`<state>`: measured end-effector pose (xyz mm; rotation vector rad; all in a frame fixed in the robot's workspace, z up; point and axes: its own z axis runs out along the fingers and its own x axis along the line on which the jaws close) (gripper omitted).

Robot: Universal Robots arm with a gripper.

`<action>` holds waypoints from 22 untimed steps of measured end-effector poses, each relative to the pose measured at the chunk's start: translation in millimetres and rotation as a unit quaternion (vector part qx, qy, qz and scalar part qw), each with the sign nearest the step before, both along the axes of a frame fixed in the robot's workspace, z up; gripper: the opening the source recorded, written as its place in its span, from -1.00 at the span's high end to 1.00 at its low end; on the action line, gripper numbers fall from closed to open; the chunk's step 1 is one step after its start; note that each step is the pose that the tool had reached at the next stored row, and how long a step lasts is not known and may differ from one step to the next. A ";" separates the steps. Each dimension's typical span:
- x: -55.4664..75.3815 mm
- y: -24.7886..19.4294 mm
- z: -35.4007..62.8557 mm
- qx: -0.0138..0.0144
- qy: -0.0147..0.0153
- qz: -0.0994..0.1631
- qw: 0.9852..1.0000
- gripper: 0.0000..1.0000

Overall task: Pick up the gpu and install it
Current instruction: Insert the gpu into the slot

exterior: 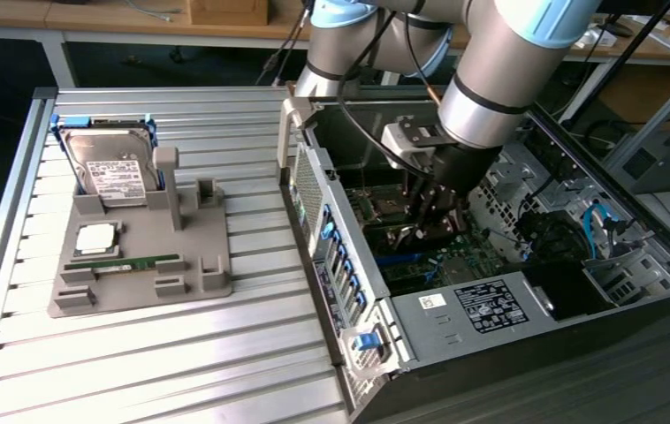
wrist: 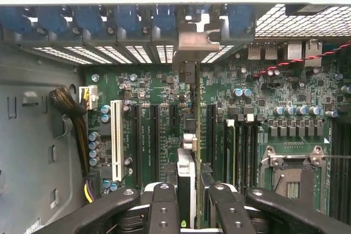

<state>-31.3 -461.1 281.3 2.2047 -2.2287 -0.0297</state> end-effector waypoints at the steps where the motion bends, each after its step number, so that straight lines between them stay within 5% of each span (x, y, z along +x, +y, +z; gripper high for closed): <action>1: -0.3 0.8 -0.6 0.000 0.000 0.000 1.000 0.47; 15: -6.4 2.9 -6.3 0.000 0.000 -0.006 1.000 0.47; 22: -8.0 3.0 -16.6 0.000 0.000 -0.006 1.000 0.47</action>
